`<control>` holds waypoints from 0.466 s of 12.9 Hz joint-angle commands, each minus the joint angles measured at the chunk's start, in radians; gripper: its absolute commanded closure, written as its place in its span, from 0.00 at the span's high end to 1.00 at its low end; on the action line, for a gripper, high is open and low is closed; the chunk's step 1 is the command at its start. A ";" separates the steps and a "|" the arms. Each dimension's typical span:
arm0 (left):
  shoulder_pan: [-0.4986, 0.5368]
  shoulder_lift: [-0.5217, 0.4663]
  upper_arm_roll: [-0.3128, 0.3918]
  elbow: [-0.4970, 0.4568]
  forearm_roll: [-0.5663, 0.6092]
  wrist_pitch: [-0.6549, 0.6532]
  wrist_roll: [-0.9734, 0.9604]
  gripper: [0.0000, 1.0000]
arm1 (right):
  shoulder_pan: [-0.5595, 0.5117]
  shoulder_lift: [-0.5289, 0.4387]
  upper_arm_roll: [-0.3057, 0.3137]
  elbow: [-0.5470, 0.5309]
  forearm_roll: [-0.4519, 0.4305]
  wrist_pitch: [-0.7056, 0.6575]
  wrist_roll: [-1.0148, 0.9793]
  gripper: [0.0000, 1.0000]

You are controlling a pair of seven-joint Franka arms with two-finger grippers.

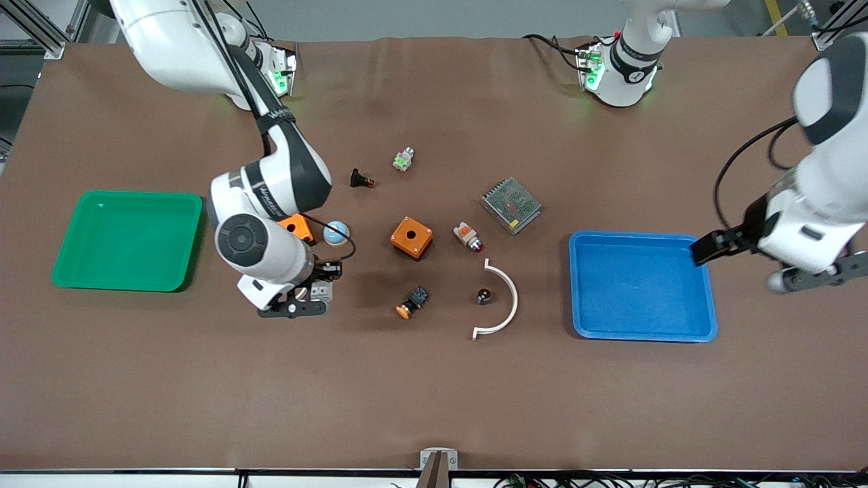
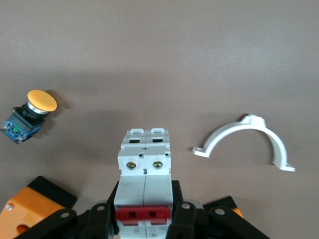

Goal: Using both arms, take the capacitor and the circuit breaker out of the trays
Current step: 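Release the capacitor and withdraw the left gripper while the right gripper carries the breaker, then lower the white breaker onto the table beside the white bracket and open the right gripper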

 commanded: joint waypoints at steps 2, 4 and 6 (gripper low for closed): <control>0.071 -0.163 -0.015 -0.148 0.014 -0.015 0.124 1.00 | 0.043 0.101 -0.016 0.075 0.005 0.035 0.009 0.14; 0.074 -0.230 -0.015 -0.205 0.011 -0.018 0.153 1.00 | 0.029 0.122 -0.016 0.075 0.009 0.043 0.010 0.14; 0.075 -0.283 -0.019 -0.266 0.006 -0.020 0.163 1.00 | 0.027 0.144 -0.016 0.073 0.005 0.077 0.010 0.14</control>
